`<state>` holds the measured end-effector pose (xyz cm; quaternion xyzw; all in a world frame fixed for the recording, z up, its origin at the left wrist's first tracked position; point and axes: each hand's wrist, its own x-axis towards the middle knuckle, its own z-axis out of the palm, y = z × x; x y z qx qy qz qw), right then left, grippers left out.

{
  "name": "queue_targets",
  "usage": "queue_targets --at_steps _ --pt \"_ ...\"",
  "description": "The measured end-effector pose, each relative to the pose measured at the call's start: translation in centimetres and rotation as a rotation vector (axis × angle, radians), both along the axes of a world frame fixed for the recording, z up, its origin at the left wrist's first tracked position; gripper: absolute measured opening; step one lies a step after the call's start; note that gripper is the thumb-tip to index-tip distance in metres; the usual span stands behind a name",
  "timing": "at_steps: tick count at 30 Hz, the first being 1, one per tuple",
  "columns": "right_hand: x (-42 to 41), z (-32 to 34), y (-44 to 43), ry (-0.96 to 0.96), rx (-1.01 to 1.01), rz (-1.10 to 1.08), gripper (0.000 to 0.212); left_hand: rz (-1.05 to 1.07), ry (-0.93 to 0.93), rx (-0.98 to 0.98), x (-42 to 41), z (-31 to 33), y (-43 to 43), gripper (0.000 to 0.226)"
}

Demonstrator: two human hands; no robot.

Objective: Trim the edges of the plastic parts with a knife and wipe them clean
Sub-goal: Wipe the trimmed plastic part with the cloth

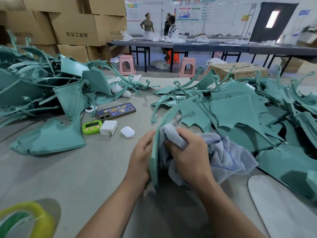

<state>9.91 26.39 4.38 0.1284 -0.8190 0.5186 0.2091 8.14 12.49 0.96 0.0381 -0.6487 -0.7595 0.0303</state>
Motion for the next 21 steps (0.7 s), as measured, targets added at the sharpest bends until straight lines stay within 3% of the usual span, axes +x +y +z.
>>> queue_targets --at_steps 1,2,4,6,8,16,21 --pt "0.1 -0.1 -0.3 -0.012 0.028 -0.003 0.015 -0.002 -0.026 0.022 0.1 0.0 0.2 0.018" --pt "0.1 -0.3 -0.5 -0.037 0.062 -0.011 0.016 0.004 -0.070 0.076 0.3 -0.2 -0.2 0.029" --pt "0.3 -0.3 -1.1 -0.055 0.155 -0.060 0.012 -0.085 -0.185 0.387 0.7 -0.5 -0.5 0.049" --pt "0.8 0.0 -1.6 0.050 0.265 -0.064 0.005 -0.230 -0.229 0.690 1.3 0.3 -1.1 0.060" --pt "1.6 0.2 -2.2 0.146 0.371 0.056 0.007 -0.291 -0.170 0.799 1.2 0.6 -2.2 0.077" --pt "2.5 1.1 -1.0 0.108 0.494 0.425 0.013 -0.397 -0.194 0.838 0.9 1.7 -3.8 0.072" --pt "2.3 1.2 -0.7 -0.073 0.692 0.340 0.009 -0.342 -0.065 0.795 0.1 0.8 -5.1 0.066"
